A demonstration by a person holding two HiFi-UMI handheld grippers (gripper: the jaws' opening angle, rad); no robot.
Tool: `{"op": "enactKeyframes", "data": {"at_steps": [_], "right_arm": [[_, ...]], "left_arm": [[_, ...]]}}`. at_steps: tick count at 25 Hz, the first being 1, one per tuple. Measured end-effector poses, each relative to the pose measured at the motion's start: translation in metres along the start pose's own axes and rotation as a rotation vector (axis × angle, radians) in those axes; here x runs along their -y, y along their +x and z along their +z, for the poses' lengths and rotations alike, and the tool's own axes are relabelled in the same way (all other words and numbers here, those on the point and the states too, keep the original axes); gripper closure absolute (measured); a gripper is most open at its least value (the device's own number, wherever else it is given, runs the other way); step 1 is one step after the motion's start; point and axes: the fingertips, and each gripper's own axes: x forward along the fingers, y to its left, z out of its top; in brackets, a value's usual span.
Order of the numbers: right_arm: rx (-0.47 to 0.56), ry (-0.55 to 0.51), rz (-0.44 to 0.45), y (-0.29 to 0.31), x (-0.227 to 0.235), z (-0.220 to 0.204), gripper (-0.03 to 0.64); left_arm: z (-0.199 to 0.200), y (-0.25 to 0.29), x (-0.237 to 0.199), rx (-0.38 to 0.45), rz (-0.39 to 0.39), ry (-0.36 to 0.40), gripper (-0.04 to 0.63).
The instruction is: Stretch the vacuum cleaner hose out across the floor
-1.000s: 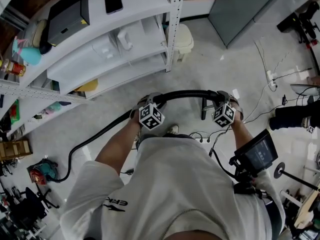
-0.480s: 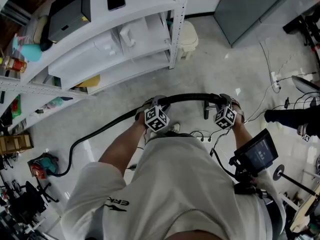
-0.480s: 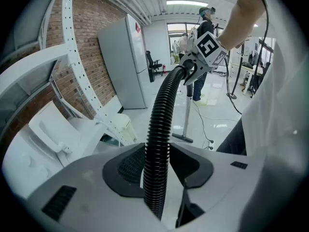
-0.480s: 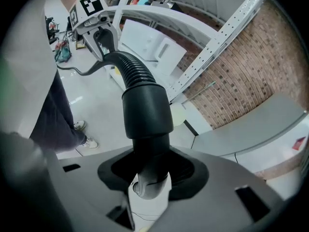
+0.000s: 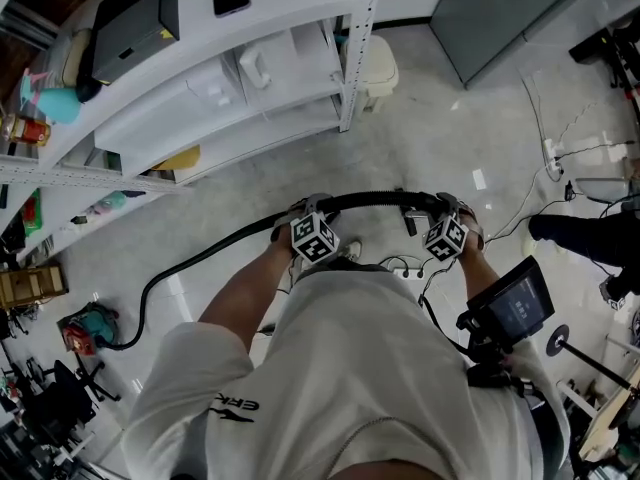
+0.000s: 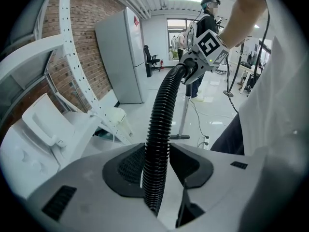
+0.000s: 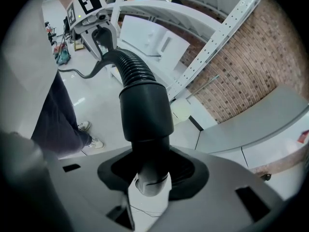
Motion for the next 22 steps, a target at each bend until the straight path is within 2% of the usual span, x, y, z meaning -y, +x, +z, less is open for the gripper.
{"op": "enactKeyframes", "data": {"at_steps": [7,22], "right_arm": [[0.006,0.000,-0.001,0.0035,-0.0039,0.0021,0.457],[0.019,-0.011,0.010,0.0064,-0.0044,0.0050,0.457]], "left_arm": [[-0.0072,0.0057,-0.0007,-0.030,-0.011,0.002,0.437],[-0.0085,0.0026,-0.0032,-0.030,0.029,-0.020,0.437]]}}
